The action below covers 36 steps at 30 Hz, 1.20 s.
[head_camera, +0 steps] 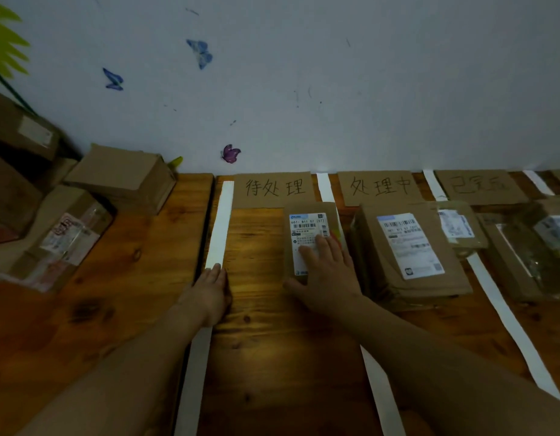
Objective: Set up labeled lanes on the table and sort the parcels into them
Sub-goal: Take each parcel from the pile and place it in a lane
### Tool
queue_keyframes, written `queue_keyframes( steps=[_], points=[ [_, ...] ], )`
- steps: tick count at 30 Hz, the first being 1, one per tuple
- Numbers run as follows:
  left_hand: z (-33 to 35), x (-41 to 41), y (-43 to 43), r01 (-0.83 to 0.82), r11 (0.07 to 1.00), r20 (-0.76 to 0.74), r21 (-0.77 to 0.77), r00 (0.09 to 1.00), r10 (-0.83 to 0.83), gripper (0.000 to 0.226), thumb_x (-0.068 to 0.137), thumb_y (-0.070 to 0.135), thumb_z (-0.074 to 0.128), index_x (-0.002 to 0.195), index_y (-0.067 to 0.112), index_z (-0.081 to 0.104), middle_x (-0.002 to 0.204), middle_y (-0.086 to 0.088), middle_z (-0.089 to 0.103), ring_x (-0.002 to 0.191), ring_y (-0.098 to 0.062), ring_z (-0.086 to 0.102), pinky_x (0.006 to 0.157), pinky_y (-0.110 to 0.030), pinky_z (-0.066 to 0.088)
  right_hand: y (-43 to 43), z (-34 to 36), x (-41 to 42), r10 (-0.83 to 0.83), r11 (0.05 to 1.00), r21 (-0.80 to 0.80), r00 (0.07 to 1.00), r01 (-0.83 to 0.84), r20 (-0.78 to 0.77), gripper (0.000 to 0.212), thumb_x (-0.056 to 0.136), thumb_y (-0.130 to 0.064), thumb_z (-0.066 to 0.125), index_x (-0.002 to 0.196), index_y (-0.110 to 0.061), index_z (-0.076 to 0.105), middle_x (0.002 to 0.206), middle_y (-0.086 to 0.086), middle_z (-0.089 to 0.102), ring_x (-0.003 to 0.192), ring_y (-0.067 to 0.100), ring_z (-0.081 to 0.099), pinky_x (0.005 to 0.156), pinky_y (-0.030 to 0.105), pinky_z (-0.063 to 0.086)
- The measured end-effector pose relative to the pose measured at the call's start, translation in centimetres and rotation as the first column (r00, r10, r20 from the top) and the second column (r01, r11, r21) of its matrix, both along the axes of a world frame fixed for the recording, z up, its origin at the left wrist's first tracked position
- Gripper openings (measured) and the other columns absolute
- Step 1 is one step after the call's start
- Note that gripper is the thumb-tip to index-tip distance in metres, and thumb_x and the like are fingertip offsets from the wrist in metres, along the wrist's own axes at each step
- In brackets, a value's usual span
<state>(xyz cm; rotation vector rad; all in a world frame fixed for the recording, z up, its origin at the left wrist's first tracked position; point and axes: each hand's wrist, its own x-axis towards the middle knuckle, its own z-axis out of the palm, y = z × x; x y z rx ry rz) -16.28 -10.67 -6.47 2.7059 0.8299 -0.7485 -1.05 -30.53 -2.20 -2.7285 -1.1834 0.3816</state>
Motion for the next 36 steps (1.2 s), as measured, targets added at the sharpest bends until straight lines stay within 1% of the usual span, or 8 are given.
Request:
queue_keyframes(
  steps=[8, 13, 15, 17, 20, 24, 33, 36],
  points=[
    [0.5, 0.4, 1.2, -0.006, 1.000, 0.007, 0.018, 1.000, 0.006, 0.077, 0.095, 0.052, 0.034, 0.150, 0.013, -0.004, 0.158, -0.004, -0.007, 0.145, -0.022, 0.001, 0.114, -0.045, 0.012, 0.2, 0.1, 1.0, 0.019, 1.000, 0.014, 0.999, -0.018, -0.031, 0.085, 0.078, -0.076, 0.043, 0.146, -0.031, 0.018, 0.160, 0.004, -0.003, 0.145, 0.024, -0.014, 0.111, 0.045, -0.008],
    [2.9, -0.1, 1.7, -0.057, 0.998, 0.078, -0.022, 0.995, 0.058, 0.080, 0.092, 0.056, 0.038, 0.150, 0.020, -0.005, 0.158, -0.003, -0.009, 0.144, -0.025, -0.006, 0.115, -0.047, 0.008, 1.0, 1.4, 0.7, 0.022, 0.999, -0.030, 1.000, -0.022, 0.004, 0.090, 0.078, -0.078, 0.041, 0.148, -0.027, 0.016, 0.160, 0.007, -0.001, 0.146, 0.027, -0.011, 0.113, 0.050, -0.009],
    [5.0, -1.2, 2.1, -0.093, 0.996, 0.093, -0.001, 0.991, 0.093, 0.078, 0.092, 0.057, 0.036, 0.150, 0.023, -0.003, 0.158, -0.003, -0.010, 0.144, -0.025, -0.010, 0.114, -0.049, 0.004, 2.5, 2.8, -0.3, 0.055, 0.998, 0.004, 0.998, -0.055, -0.004, 0.092, 0.079, -0.076, 0.042, 0.149, -0.025, 0.012, 0.160, 0.008, 0.000, 0.146, 0.028, -0.008, 0.115, 0.051, -0.005],
    [7.3, -2.9, 2.6, -0.139, 0.989, 0.118, 0.041, 0.984, 0.133, 0.076, 0.091, 0.058, 0.036, 0.150, 0.026, 0.000, 0.158, -0.002, -0.010, 0.144, -0.024, -0.010, 0.114, -0.051, 0.003, 4.6, 4.6, -1.8, 0.113, 0.991, 0.076, 0.993, -0.110, -0.035, 0.090, 0.079, -0.072, 0.047, 0.149, -0.024, 0.016, 0.160, 0.008, 0.006, 0.147, 0.028, -0.003, 0.116, 0.054, 0.001],
    [10.8, -6.4, 3.7, -0.218, 0.974, 0.152, 0.070, 0.967, 0.205, 0.076, 0.091, 0.059, 0.037, 0.150, 0.026, 0.002, 0.158, -0.001, -0.011, 0.144, -0.023, -0.011, 0.113, -0.051, 0.004, 7.4, 7.5, -4.8, 0.209, 0.971, 0.116, 0.978, -0.211, 0.028, 0.086, 0.082, -0.070, 0.044, 0.148, -0.020, 0.024, 0.159, 0.012, 0.010, 0.146, 0.030, 0.003, 0.116, 0.054, 0.005],
    [14.6, -12.1, 5.4, -0.301, 0.948, 0.203, 0.101, 0.939, 0.277, 0.076, 0.091, 0.060, 0.036, 0.150, 0.028, 0.000, 0.157, 0.000, -0.014, 0.144, -0.023, -0.012, 0.113, -0.051, 0.003, 10.0, 10.7, -9.4, 0.312, 0.936, 0.134, 0.944, -0.325, 0.109, 0.084, 0.083, -0.073, 0.036, 0.148, -0.021, 0.025, 0.158, 0.013, 0.015, 0.145, 0.030, 0.008, 0.114, 0.052, 0.007],
    [19.3, -29.6, 9.4, -0.432, 0.888, 0.286, 0.158, 0.881, 0.378, 0.076, 0.090, 0.062, 0.038, 0.149, 0.033, 0.002, 0.158, 0.003, -0.012, 0.144, -0.021, -0.013, 0.113, -0.052, 0.003, 17.1, 14.9, -25.0, 0.445, 0.891, 0.070, 0.894, -0.448, 0.062, 0.083, 0.085, -0.072, 0.038, 0.148, -0.021, 0.024, 0.157, 0.010, 0.016, 0.145, 0.029, 0.012, 0.115, 0.049, 0.016],
    [19.8, -36.2, 11.1, -0.487, 0.862, 0.294, 0.143, 0.852, 0.433, 0.077, 0.089, 0.062, 0.040, 0.149, 0.033, 0.002, 0.158, 0.003, -0.012, 0.144, -0.021, -0.013, 0.113, -0.052, 0.003, 19.5, 15.0, -31.2, 0.474, 0.878, 0.069, 0.880, -0.474, 0.023, 0.075, 0.085, -0.071, 0.040, 0.144, -0.025, 0.031, 0.154, 0.010, 0.024, 0.142, 0.029, 0.018, 0.113, 0.050, 0.021]
  ],
)
